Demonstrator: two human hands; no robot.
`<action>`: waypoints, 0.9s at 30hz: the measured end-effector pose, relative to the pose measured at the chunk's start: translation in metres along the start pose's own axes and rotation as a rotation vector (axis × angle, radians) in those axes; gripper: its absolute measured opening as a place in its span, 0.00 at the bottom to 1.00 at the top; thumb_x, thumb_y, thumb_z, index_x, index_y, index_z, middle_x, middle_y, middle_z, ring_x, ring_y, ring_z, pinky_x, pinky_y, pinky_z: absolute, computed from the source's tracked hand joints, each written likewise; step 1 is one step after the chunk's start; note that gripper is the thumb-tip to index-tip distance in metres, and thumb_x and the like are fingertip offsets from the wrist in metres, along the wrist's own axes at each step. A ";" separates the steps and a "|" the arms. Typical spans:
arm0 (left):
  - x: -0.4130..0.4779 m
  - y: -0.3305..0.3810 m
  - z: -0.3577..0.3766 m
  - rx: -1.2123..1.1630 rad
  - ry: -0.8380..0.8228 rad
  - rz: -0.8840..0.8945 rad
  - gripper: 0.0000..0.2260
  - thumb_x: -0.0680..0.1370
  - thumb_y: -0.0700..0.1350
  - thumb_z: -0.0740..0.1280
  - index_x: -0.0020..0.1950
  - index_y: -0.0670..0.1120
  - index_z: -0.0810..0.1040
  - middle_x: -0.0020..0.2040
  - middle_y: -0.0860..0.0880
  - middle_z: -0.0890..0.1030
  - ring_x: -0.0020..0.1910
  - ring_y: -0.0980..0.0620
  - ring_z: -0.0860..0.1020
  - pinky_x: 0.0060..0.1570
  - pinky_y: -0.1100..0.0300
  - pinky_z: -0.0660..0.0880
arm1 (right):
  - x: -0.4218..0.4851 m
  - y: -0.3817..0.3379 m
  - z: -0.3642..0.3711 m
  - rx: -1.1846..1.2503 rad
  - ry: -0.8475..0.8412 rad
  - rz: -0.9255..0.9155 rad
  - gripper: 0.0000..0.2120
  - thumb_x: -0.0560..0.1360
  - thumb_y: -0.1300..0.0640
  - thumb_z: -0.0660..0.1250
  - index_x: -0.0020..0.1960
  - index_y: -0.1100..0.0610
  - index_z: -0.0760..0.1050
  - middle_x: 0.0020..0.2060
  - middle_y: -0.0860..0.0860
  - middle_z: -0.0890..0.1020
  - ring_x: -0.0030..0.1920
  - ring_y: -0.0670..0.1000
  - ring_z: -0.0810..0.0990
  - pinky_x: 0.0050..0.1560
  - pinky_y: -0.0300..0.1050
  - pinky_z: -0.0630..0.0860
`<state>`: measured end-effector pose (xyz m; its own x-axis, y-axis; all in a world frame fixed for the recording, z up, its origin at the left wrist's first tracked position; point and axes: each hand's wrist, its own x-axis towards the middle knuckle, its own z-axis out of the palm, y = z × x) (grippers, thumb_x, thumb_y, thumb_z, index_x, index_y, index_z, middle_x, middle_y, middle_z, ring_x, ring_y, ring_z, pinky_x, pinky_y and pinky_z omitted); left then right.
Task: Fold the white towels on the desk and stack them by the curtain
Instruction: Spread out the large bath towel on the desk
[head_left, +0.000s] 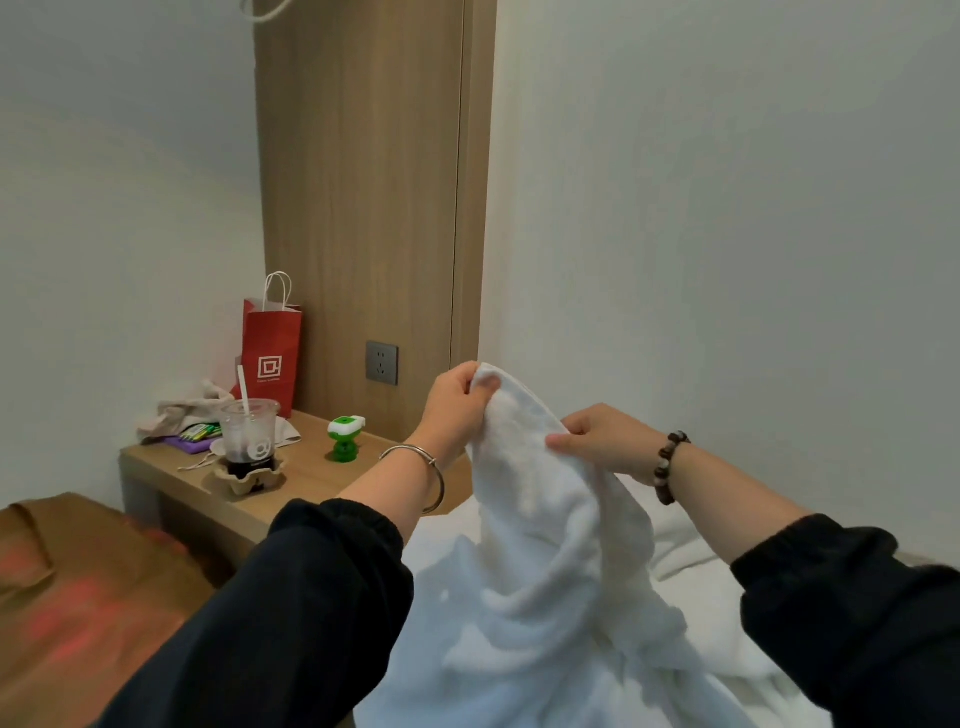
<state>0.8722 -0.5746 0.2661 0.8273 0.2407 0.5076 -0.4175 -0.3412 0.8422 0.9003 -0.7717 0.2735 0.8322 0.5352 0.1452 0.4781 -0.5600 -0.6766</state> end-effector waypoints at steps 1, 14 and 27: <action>0.000 -0.002 0.001 0.021 0.029 0.011 0.12 0.81 0.43 0.60 0.46 0.35 0.75 0.37 0.44 0.73 0.36 0.52 0.68 0.35 0.60 0.66 | 0.000 0.000 0.003 -0.060 0.062 0.018 0.15 0.77 0.53 0.66 0.36 0.60 0.73 0.30 0.50 0.72 0.28 0.45 0.69 0.28 0.35 0.65; 0.011 -0.036 0.027 0.108 0.343 -0.085 0.09 0.82 0.46 0.58 0.44 0.47 0.73 0.37 0.53 0.74 0.37 0.59 0.71 0.33 0.65 0.65 | 0.003 0.043 0.025 -0.439 0.202 0.217 0.07 0.71 0.58 0.62 0.38 0.52 0.64 0.37 0.50 0.74 0.37 0.52 0.73 0.31 0.43 0.63; 0.079 -0.163 0.069 0.383 0.313 -0.099 0.09 0.82 0.48 0.57 0.42 0.47 0.67 0.35 0.53 0.73 0.34 0.53 0.71 0.30 0.58 0.64 | 0.084 0.134 0.037 -0.235 0.502 0.212 0.12 0.74 0.60 0.65 0.52 0.49 0.65 0.44 0.46 0.72 0.41 0.51 0.74 0.39 0.45 0.70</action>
<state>1.0318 -0.5627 0.1566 0.6794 0.5297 0.5079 -0.1260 -0.5976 0.7918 1.0238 -0.7786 0.1686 0.9199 0.0638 0.3869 0.2889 -0.7775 -0.5586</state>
